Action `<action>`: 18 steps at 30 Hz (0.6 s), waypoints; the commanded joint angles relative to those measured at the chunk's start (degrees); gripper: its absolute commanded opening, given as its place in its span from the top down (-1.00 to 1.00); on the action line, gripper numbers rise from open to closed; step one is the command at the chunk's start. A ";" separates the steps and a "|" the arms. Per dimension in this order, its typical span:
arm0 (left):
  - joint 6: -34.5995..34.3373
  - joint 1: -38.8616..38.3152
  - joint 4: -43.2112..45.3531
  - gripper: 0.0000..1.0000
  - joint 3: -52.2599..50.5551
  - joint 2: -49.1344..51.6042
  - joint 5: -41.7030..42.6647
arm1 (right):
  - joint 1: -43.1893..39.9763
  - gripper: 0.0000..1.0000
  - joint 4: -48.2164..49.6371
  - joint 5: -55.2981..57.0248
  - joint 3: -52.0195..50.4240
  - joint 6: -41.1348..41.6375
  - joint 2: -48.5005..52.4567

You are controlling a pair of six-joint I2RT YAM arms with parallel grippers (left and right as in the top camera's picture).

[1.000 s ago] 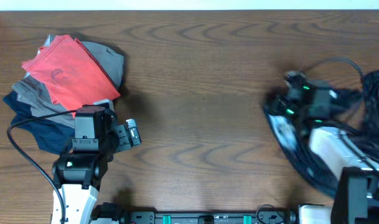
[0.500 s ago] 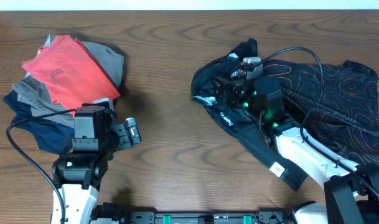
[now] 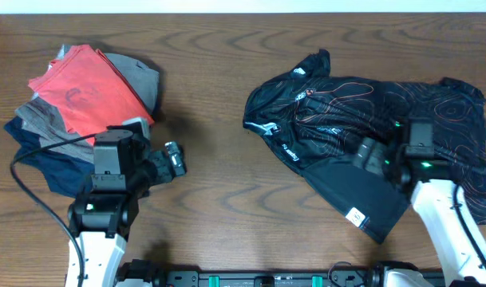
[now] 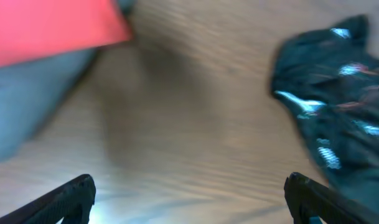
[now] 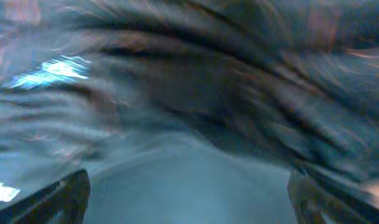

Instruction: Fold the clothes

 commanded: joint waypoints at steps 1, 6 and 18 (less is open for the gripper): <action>-6.10 -1.38 1.81 -0.96 0.70 3.74 10.47 | -5.70 -0.99 -3.85 5.11 0.24 -0.04 -0.35; -11.32 -9.33 5.29 -0.96 0.42 12.61 10.80 | -11.74 -0.98 -6.45 5.01 0.24 -0.04 -0.35; -35.60 -35.91 26.25 -0.96 0.42 36.70 10.78 | -14.80 -0.99 -7.37 4.81 0.24 -0.07 -0.35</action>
